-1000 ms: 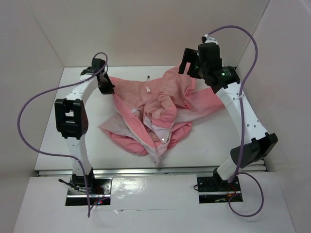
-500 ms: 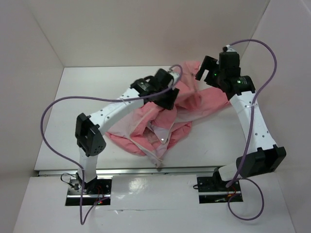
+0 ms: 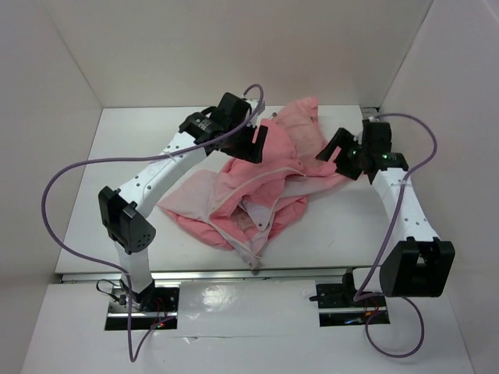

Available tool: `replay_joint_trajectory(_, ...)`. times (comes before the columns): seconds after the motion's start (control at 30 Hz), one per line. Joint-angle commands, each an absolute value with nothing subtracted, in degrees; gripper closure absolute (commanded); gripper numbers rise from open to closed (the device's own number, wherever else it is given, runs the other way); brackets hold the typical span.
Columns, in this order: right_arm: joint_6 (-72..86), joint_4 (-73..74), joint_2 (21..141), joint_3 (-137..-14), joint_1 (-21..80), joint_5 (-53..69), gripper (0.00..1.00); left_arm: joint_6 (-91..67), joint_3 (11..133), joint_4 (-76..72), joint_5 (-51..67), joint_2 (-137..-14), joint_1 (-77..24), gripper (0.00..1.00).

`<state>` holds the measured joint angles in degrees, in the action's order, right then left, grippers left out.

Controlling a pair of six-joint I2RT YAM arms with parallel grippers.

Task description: Zip up the jacket

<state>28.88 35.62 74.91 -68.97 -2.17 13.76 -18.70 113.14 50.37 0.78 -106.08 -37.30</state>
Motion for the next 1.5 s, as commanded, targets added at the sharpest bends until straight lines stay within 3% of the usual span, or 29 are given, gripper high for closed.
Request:
replay_joint_trajectory(0.0, 37.86, 24.99, 73.21, -57.71, -2.9, 27.49, 0.12, -20.74, 116.18, 48.78, 2.72, -106.34, -38.58, 0.2)
replay_joint_trajectory(0.13, 45.87, 10.86, 74.43, -50.63, -2.37, 30.66, 0.14, -21.45, 119.17, 47.99, 0.7, -110.56, -39.2, 0.18)
replay_joint_trajectory(0.37, 52.73, -1.65, 85.67, -50.1, -2.37, 34.8, 0.15, -21.45, 119.89, 45.97, 1.49, -114.08, -40.25, 0.18)
replay_joint_trajectory(0.73, 60.38, -9.05, 93.68, -50.35, -1.76, 37.79, 0.22, -21.97, 110.57, 43.69, 2.11, -110.48, -40.25, 0.18)
replay_joint_trajectory(0.97, 60.38, -9.67, 99.05, -55.19, 0.08, 36.91, 0.53, -22.5, 110.12, 43.68, 0.88, -108.55, -39.47, 0.18)
replay_joint_trajectory(1.1, 59.08, -6.79, 98.36, -57.47, 1.31, 34.81, 0.84, -22.5, 111.45, 43.68, 2.54, -107.49, -36.92, 0.18)
replay_joint_trajectory(1.2, 54.85, -1.77, 96.78, -61.16, 1.85, 32.43, 0.84, -21.98, 113.63, 43.68, 3.08, -106.88, -34.72, 0.18)
replay_joint_trajectory(1.33, 55.19, 0.62, 91.95, -57.85, 2.37, 30.33, 0.7, -21.97, 114.26, 43.68, 5.0, -106.87, -32.87, 0.18)
replay_joint_trajectory(1.37, 57.2, -0.43, 89.93, -56.27, 2.37, 30.32, 0.6, -21.97, 114.78, 43.68, 5.53, -106.87, -32.87, 0.18)
replay_joint_trajectory(1.4, 58.26, -2.53, 89.22, -53.55, 2.37, 30.32, 0.38, -21.97, 114.79, 43.68, 6.23, -106.87, -32.87, 0.18)
replay_joint_trajectory(1.47, 60.63, -3.77, 88.68, -51.69, 2.37, 30.93, 0.31, -21.97, 115.31, 43.68, 6.76, -107.49, -32.87, 0.18)
